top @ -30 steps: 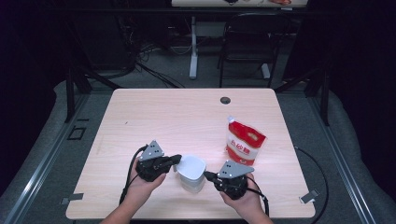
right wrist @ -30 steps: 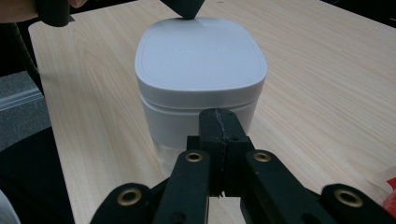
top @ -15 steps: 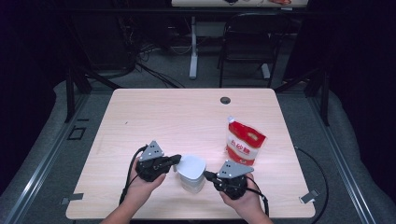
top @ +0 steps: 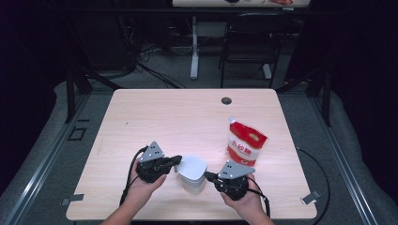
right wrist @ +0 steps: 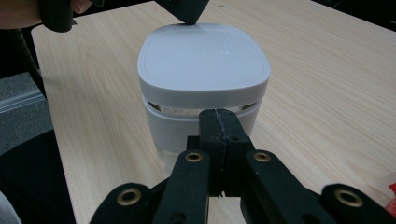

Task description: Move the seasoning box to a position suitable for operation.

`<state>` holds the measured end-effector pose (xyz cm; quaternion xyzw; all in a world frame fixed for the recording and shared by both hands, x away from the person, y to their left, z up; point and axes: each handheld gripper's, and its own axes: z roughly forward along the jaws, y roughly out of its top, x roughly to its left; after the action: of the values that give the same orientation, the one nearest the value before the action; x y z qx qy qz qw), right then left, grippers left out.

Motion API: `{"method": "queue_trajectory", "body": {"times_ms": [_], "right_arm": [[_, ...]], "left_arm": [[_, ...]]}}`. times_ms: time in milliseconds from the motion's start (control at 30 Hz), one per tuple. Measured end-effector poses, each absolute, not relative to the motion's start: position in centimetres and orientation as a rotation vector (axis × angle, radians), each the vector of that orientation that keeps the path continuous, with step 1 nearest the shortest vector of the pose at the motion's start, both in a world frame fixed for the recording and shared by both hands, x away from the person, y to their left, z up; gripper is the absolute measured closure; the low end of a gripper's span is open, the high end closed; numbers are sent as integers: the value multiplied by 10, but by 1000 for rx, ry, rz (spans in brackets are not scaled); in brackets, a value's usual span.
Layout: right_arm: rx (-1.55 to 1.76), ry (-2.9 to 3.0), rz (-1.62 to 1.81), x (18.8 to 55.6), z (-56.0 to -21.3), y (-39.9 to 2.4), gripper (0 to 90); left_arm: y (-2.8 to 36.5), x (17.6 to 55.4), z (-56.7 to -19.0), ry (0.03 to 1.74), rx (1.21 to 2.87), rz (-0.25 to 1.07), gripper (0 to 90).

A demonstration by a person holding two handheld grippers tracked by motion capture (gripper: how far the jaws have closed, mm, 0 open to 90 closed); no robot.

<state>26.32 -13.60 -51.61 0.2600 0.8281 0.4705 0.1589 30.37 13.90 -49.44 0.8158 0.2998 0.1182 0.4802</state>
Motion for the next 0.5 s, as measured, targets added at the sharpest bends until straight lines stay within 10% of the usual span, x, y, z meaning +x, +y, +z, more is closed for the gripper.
{"method": "queue_trajectory", "body": {"times_ms": [500], "right_arm": [[741,2365,1354,264,-513,-134,900]], "left_arm": [[146,303,-497,753,1997,309,898]]}}
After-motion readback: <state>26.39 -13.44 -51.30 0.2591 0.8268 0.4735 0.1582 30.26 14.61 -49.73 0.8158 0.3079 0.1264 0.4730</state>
